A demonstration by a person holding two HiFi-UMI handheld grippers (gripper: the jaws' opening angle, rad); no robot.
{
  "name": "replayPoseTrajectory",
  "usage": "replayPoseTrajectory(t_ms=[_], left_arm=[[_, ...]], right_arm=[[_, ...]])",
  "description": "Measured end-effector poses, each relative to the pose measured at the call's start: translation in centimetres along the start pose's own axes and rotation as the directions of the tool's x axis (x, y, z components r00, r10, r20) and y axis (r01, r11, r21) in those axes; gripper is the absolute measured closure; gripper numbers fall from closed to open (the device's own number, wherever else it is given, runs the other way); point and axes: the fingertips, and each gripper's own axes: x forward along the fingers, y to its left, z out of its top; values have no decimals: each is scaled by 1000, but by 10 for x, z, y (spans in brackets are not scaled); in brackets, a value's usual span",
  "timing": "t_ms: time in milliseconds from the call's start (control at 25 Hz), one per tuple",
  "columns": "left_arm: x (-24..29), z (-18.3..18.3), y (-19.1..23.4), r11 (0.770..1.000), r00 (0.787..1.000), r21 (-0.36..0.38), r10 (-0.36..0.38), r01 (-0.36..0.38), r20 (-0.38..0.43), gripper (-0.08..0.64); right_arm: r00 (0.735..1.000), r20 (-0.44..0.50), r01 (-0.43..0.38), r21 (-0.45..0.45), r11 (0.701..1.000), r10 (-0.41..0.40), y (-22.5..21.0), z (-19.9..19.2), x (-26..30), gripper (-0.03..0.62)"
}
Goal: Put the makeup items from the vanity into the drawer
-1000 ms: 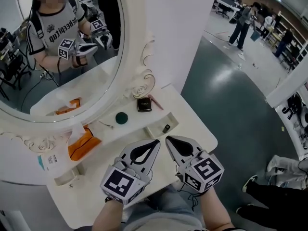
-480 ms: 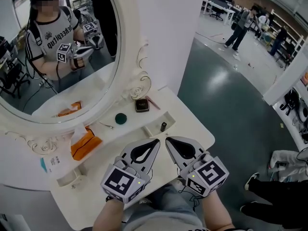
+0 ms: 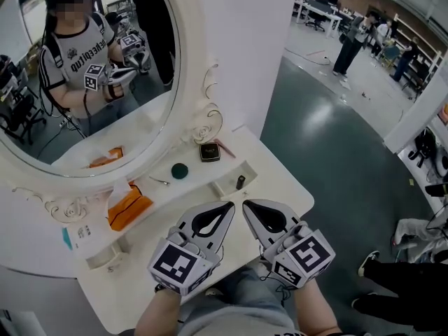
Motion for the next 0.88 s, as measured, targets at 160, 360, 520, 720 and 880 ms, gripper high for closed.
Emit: replayPoseTrajectory(t_ms=[160, 360, 520, 720, 880], left_arm=[[-3, 2, 0, 1000, 1000, 15, 2, -2, 7, 534], [-3, 2, -2, 1000, 1000, 16, 4, -5, 9, 534], [-4, 1, -1, 1000, 1000, 15, 6, -6, 10, 534], [-3, 2, -4, 1000, 1000, -17, 4, -5, -13, 534], [-3, 2, -6, 1000, 1000, -18, 3, -3, -13, 534]], right_arm=[[1000, -1, -5, -4, 1000, 5, 3, 1, 1, 583], [1000, 2, -11, -10, 1000, 11, 5, 2, 0, 583], [1000, -1, -17, -13, 1000, 17, 8, 1, 1, 583], [1000, -1, -22, -15, 1000, 22, 7, 2, 2, 583], [1000, 0, -22, -17, 1000, 22, 8, 3, 0, 583]])
